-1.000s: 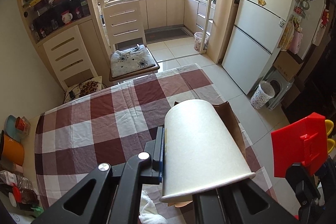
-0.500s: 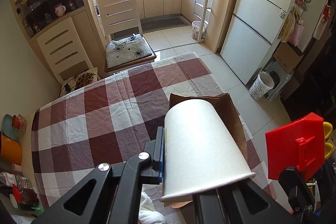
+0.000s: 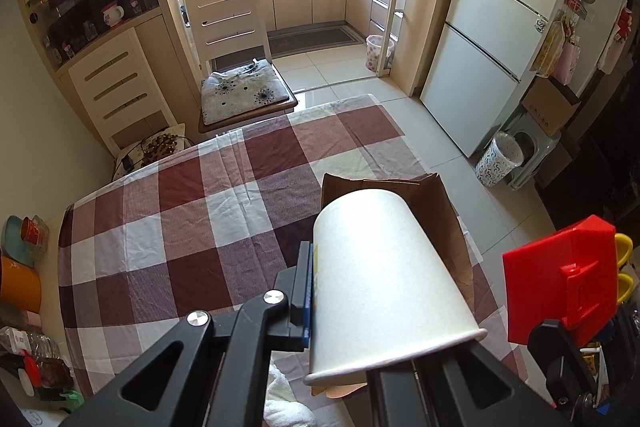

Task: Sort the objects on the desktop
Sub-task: 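Hold the paper cup and red toy box above the box opening with both tools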

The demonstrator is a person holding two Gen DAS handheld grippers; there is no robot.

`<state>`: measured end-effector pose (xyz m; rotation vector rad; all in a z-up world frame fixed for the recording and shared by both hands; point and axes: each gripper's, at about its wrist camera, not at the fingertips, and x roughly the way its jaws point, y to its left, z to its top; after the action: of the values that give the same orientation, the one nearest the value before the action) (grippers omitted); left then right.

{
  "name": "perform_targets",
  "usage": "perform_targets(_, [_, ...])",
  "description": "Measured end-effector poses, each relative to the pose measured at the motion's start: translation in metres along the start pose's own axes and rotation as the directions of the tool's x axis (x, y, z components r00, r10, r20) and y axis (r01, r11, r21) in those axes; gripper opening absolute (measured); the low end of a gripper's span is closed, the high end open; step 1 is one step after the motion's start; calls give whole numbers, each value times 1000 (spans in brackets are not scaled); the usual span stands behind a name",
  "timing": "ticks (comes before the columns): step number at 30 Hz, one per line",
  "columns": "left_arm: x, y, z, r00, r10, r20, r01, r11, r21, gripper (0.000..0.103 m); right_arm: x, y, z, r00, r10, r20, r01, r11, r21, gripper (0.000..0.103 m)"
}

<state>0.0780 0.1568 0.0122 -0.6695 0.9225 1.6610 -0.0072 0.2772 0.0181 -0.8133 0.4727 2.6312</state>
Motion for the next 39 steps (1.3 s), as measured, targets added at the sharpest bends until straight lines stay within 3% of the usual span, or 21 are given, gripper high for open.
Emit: perform_targets(39, [13, 0, -3, 1000, -24, -20, 24, 1000, 14, 4, 11, -1, -6, 999, 10, -32, -10, 1000, 1, 46])
